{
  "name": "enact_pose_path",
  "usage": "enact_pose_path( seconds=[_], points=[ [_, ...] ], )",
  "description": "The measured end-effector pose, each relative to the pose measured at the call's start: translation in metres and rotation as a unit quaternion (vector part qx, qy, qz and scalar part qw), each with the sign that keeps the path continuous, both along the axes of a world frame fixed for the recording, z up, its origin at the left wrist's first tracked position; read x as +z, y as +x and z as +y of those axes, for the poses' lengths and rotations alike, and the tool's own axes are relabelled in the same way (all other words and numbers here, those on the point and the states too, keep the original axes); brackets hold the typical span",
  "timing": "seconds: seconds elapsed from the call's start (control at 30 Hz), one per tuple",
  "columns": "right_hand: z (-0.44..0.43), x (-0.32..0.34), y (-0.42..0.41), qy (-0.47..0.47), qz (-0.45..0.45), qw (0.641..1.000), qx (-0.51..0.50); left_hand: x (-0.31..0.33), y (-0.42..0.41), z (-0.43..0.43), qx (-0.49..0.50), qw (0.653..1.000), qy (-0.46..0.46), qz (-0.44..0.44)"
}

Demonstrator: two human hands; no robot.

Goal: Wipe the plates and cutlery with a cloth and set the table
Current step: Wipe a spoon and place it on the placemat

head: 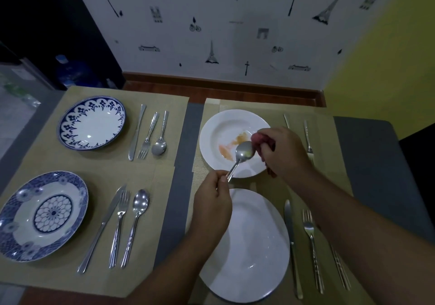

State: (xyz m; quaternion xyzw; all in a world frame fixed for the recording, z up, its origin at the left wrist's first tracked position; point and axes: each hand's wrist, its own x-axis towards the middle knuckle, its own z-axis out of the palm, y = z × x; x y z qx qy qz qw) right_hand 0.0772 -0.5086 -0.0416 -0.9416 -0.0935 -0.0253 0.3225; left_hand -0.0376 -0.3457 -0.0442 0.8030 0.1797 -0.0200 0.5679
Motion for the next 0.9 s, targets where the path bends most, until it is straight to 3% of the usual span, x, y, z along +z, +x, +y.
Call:
enact_pose_path(
  seconds=[0.17,0.53,0.63,0.9],
  points=[
    [0.0,0.007,-0.026,0.036,-0.018,0.999,-0.02,-0.002,0.015,0.0,-0.003,0.998,-0.017,0.065],
    [0.016,-0.002,-0.064,-0.034,-0.09,0.984,0.151,0.001,0.019,-0.003,0.019,0.979,-0.174,0.104],
    [0.011,-0.007,-0.06,-0.049,-0.093,0.98,0.169,0.0,0.017,-0.001,0.015,0.977,-0.176,0.116],
    [-0.011,-0.004,-0.006,-0.085,-0.084,0.992,0.048,0.009,0.015,-0.011,0.023,0.969,-0.178,0.172]
  ],
)
